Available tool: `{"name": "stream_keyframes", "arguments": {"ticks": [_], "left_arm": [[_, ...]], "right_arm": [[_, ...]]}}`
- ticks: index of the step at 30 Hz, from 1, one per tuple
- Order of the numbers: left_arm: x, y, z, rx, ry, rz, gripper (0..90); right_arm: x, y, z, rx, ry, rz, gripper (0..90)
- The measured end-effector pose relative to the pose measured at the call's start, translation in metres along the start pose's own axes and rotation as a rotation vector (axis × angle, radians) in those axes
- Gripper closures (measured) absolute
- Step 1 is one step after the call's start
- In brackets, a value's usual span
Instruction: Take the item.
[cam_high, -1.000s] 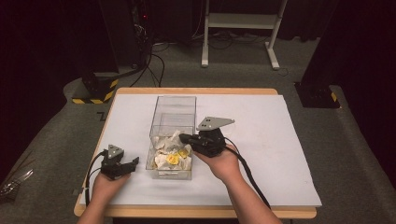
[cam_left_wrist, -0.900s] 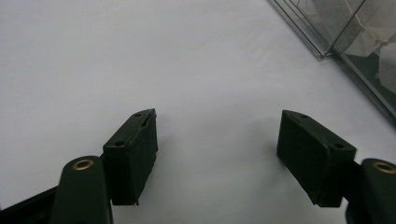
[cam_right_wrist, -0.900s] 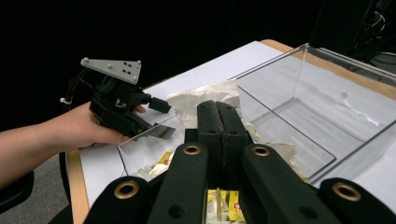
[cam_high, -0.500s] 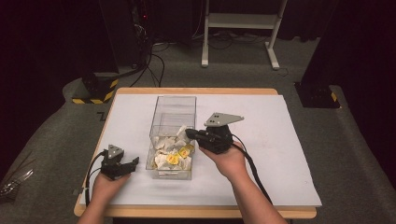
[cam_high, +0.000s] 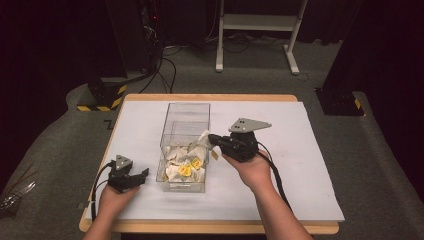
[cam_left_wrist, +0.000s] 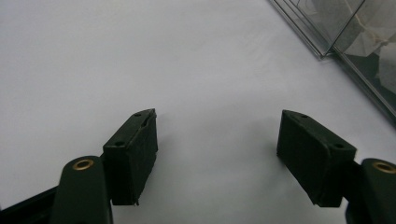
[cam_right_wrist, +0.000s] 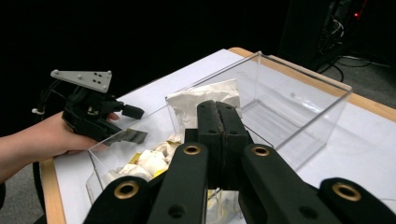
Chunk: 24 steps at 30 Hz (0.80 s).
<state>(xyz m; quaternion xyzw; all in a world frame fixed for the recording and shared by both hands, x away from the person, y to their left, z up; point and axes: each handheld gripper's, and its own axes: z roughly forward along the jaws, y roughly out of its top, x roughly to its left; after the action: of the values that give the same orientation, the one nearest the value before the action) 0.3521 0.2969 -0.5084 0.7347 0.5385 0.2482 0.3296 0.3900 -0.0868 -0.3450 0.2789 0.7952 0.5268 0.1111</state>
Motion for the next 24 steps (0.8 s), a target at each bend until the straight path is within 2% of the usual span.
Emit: {"name": "stream_keyframes", "arguments": {"ticks": [24], "left_arm": [[0.000, 0.000, 0.000, -0.001, 0.001, -0.001, 29.2]], "right_arm": [[-0.031, -0.002, -0.022, -0.040, -0.090, 0.050, 90.0]]}}
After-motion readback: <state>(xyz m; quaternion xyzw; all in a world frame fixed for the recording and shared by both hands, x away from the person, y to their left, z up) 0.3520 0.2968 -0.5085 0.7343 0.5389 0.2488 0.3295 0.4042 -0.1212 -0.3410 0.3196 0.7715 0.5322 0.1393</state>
